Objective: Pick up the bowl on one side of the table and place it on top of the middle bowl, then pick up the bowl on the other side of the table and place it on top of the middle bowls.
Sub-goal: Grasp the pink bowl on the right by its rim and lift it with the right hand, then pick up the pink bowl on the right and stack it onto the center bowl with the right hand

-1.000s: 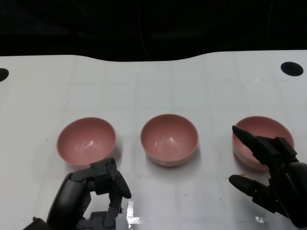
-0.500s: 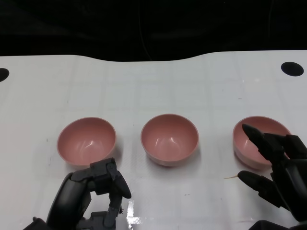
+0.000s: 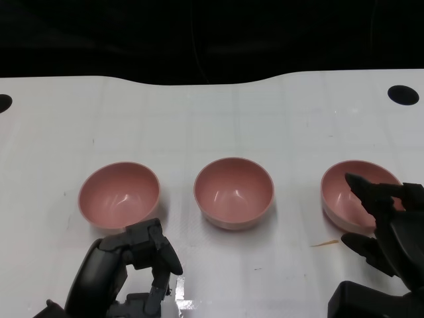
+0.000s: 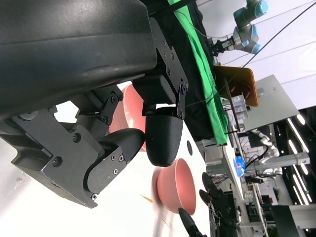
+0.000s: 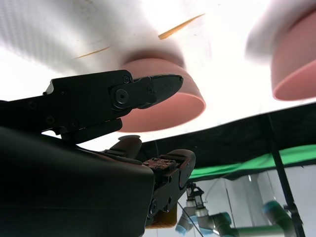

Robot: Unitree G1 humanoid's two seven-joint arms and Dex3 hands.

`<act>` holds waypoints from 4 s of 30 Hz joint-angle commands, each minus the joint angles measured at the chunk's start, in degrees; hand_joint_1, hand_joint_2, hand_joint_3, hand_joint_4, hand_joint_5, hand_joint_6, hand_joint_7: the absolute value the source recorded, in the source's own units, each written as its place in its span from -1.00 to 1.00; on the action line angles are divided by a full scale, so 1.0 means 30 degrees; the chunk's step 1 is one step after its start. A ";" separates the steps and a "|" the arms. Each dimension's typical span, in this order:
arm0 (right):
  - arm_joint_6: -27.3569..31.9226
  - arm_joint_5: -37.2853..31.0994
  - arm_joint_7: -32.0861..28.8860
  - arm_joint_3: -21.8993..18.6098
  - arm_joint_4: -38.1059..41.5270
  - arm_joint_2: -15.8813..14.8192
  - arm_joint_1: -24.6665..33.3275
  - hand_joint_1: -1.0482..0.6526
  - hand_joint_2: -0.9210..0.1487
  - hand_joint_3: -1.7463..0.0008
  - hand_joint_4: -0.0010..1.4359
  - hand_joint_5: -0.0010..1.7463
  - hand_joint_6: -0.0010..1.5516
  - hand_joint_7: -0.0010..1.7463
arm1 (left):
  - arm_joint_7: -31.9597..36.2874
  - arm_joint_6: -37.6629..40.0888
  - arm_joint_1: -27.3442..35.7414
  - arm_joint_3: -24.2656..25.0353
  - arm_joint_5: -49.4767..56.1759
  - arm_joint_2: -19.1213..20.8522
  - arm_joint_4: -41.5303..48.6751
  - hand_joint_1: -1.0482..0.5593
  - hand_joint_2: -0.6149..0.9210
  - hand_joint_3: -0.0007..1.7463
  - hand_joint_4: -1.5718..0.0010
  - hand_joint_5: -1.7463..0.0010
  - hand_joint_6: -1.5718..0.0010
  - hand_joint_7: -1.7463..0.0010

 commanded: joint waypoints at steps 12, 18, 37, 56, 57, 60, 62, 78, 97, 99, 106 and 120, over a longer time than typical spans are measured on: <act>0.3053 -0.0655 0.2434 0.1294 0.0333 -0.1007 -0.0982 -0.43 -0.90 1.00 -0.73 -0.34 -0.46 -0.92 | -0.0159 0.0122 0.0257 0.0005 -0.0190 0.0221 -0.0382 0.13 0.36 0.55 -0.09 -1.00 0.03 -0.73; 0.3538 -0.0590 0.2914 0.1546 0.0372 -0.1210 -0.1167 -0.30 -0.94 1.00 -0.27 -0.67 -0.23 -0.96 | -0.0209 0.0425 0.0308 -0.0012 -0.0355 0.0187 -0.0571 0.13 0.35 0.55 -0.08 -1.00 0.03 -0.72; 0.1218 0.0870 -0.0082 0.1232 0.1429 -0.1429 -0.1177 0.04 -0.95 0.67 0.21 0.62 0.65 -0.83 | -0.0067 0.0368 0.0438 0.0050 -0.0045 0.0219 -0.0797 0.13 0.34 0.56 -0.08 -1.00 0.03 -0.74; -0.1360 0.0320 -0.4779 0.1492 0.1920 -0.1666 -0.1154 0.07 -0.04 -0.33 0.31 1.00 0.00 0.82 | -0.0138 0.0191 0.0331 0.0051 -0.0116 0.0180 -0.0662 0.13 0.33 0.56 -0.12 -1.00 0.01 -0.76; -0.1388 0.0222 -0.4886 0.1508 0.1851 -0.1668 -0.1132 0.07 -0.03 -0.34 0.31 1.00 -0.01 0.86 | -0.0140 0.0183 0.0321 0.0049 -0.0106 0.0186 -0.0648 0.13 0.32 0.56 -0.11 -1.00 0.01 -0.76; -0.1524 0.0051 -0.4988 0.1526 0.1588 -0.1699 -0.1041 0.08 0.01 -0.34 0.30 1.00 -0.01 0.79 | -0.0219 0.0277 0.0327 0.0028 -0.0176 0.0215 -0.0679 0.14 0.32 0.57 -0.09 -1.00 0.01 -0.76; -0.1612 -0.0089 -0.5020 0.1529 0.1295 -0.1706 -0.0949 0.08 0.03 -0.35 0.30 1.00 0.03 0.73 | -0.0166 0.0219 0.0326 0.0030 -0.0092 0.0211 -0.0661 0.14 0.32 0.59 -0.09 -1.00 0.01 -0.76; -0.2181 -0.0364 -0.4728 0.1621 -0.0894 -0.1427 -0.0299 0.07 0.17 -0.50 0.31 1.00 0.12 0.62 | 0.0080 0.0235 0.0018 0.0062 0.0306 0.0059 -0.0326 0.14 0.30 0.61 -0.08 -1.00 0.00 -0.71; -0.3542 -0.0465 -0.4882 0.2108 -0.1162 -0.0711 -0.1406 0.09 0.29 -0.60 0.36 1.00 0.14 0.66 | 0.0051 -0.0106 -0.0211 0.0146 0.0289 0.0056 0.0129 0.13 0.30 0.58 -0.09 -1.00 -0.03 -0.67; -0.3582 -0.0427 -0.4774 0.2202 -0.1178 -0.0585 -0.1532 0.10 0.25 -0.58 0.37 1.00 0.07 0.81 | 0.0039 -0.0185 -0.0241 0.0139 0.0254 0.0020 0.0197 0.13 0.30 0.59 -0.10 -1.00 -0.03 -0.68; -0.3892 -0.0373 -0.4685 0.2434 -0.1032 -0.0300 -0.1965 0.07 0.04 -0.36 0.36 1.00 -0.04 1.00 | 0.0105 -0.0519 -0.0385 0.0147 0.0364 -0.0025 0.0507 0.13 0.28 0.60 -0.11 -1.00 -0.03 -0.68; -0.4810 -0.0147 -0.4097 0.3068 -0.0131 0.0245 -0.3387 0.05 0.08 -0.41 0.38 1.00 0.04 0.90 | 0.0162 -0.0693 -0.0427 0.0188 0.0503 -0.0008 0.0641 0.14 0.25 0.63 -0.10 -1.00 -0.03 -0.70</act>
